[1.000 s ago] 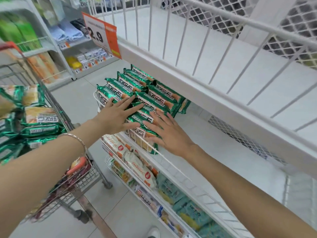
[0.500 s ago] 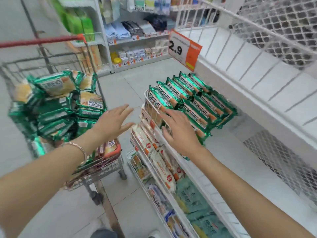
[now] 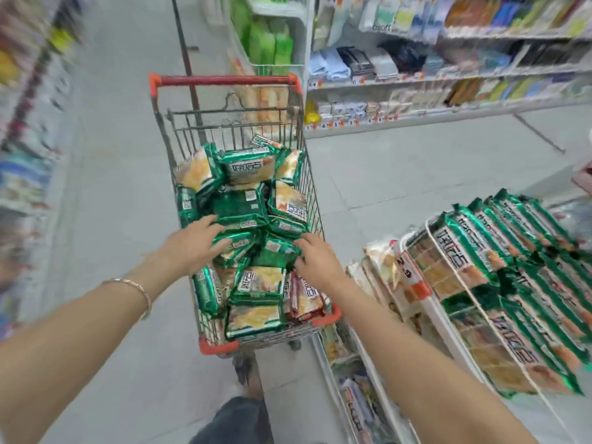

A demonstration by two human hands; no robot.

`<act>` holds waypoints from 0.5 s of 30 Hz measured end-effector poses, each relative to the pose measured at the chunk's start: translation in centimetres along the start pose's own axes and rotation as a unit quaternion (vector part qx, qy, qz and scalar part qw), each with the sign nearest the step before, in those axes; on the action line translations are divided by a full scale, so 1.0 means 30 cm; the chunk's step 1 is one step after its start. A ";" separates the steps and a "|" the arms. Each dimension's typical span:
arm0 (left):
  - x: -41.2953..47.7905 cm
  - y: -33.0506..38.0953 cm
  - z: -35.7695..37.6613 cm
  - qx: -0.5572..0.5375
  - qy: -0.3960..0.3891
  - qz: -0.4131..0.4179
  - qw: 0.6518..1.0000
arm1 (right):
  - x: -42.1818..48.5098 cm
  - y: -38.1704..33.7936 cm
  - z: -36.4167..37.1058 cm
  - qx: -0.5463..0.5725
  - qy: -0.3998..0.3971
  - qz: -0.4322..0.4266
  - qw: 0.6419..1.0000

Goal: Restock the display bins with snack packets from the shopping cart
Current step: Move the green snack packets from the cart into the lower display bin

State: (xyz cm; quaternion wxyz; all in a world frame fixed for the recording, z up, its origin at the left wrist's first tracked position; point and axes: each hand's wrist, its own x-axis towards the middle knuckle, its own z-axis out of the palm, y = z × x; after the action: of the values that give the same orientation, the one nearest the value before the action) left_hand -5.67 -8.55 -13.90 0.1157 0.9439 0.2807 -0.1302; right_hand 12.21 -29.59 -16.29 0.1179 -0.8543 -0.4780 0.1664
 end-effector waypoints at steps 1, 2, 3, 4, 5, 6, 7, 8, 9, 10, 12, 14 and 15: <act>-0.004 -0.037 -0.001 -0.003 -0.003 -0.005 1.000 | 0.033 -0.014 0.016 0.000 -0.004 0.003 1.000; -0.009 -0.068 0.000 -0.008 -0.002 -0.008 1.000 | 0.066 -0.027 0.027 -0.002 -0.008 0.006 1.000; -0.014 -0.094 0.003 -0.016 0.006 -0.010 1.000 | 0.103 -0.038 0.038 -0.008 -0.009 0.005 1.000; -0.022 -0.112 0.004 -0.023 0.019 -0.014 0.999 | 0.146 -0.053 0.045 -0.020 -0.005 -0.002 1.000; -0.028 -0.124 0.005 -0.030 0.034 -0.019 0.999 | 0.195 -0.069 0.053 -0.030 0.007 -0.016 0.999; -0.036 -0.127 0.007 -0.036 0.048 -0.025 0.998 | 0.244 -0.089 0.059 -0.036 0.018 -0.028 0.999; -0.043 -0.126 0.013 -0.042 0.058 -0.032 0.997 | 0.293 -0.109 0.069 -0.039 0.030 -0.039 0.998; -0.050 -0.121 0.019 -0.050 0.065 -0.040 0.996 | 0.341 -0.126 0.083 -0.053 0.036 -0.051 0.997; -0.054 -0.114 0.028 -0.066 0.069 -0.045 0.994 | 0.387 -0.135 0.100 -0.085 0.033 -0.070 0.993; -0.053 -0.109 0.039 -0.085 0.069 -0.049 0.993 | 0.431 -0.140 0.117 -0.132 0.017 -0.090 0.987; -0.049 -0.108 0.062 -0.115 0.064 -0.061 0.989 | 0.508 -0.125 0.153 -0.211 -0.021 -0.127 0.969; -0.043 -0.106 0.076 -0.153 0.070 -0.072 0.983 | 0.548 -0.108 0.148 -0.206 -0.029 -0.176 0.962; -0.038 -0.098 0.073 -0.174 0.080 -0.076 0.979 | 0.555 -0.102 0.129 -0.161 -0.012 -0.204 0.965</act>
State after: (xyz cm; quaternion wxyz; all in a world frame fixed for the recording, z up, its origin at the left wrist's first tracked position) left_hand -8.63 -7.37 -16.03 0.2449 0.8927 0.3781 -0.0114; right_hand 16.41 -13.60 -21.60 0.0045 -0.7443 -0.6642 0.0696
